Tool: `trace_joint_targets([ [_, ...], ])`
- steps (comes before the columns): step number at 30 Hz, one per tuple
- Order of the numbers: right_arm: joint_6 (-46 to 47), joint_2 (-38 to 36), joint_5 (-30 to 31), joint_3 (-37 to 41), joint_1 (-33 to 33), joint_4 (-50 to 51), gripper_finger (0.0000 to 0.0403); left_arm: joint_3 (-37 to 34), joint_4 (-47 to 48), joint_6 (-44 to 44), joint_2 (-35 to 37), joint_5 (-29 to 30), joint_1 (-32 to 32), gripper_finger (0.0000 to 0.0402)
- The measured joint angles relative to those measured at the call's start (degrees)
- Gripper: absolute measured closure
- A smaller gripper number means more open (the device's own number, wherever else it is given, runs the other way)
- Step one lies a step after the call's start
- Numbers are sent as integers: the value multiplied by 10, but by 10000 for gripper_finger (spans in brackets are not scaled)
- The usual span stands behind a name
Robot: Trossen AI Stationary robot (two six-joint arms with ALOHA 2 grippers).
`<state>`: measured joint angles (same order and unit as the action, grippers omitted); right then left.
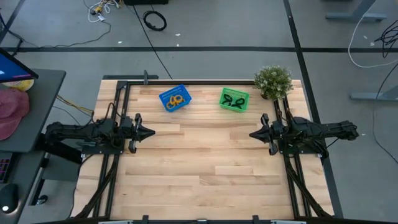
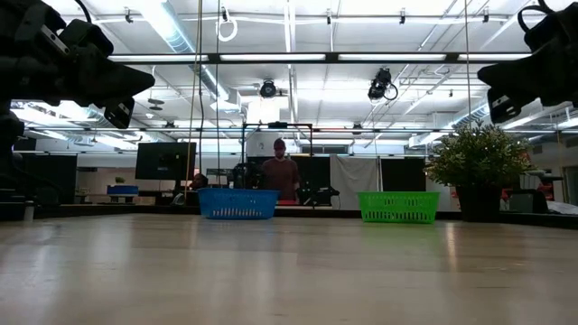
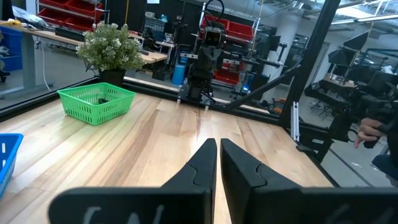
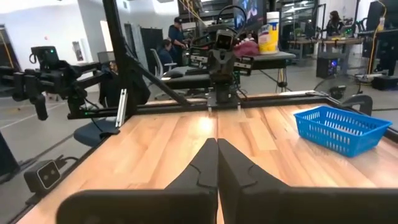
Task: Sort spring keychains
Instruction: Return to home position
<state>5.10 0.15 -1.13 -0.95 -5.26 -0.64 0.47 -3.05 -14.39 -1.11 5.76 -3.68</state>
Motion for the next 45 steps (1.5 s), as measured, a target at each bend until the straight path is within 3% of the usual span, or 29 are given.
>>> trace_joint_targets([
  [45,34,5,8,0,0,0,385,0,0,0,0,0,0,376],
])
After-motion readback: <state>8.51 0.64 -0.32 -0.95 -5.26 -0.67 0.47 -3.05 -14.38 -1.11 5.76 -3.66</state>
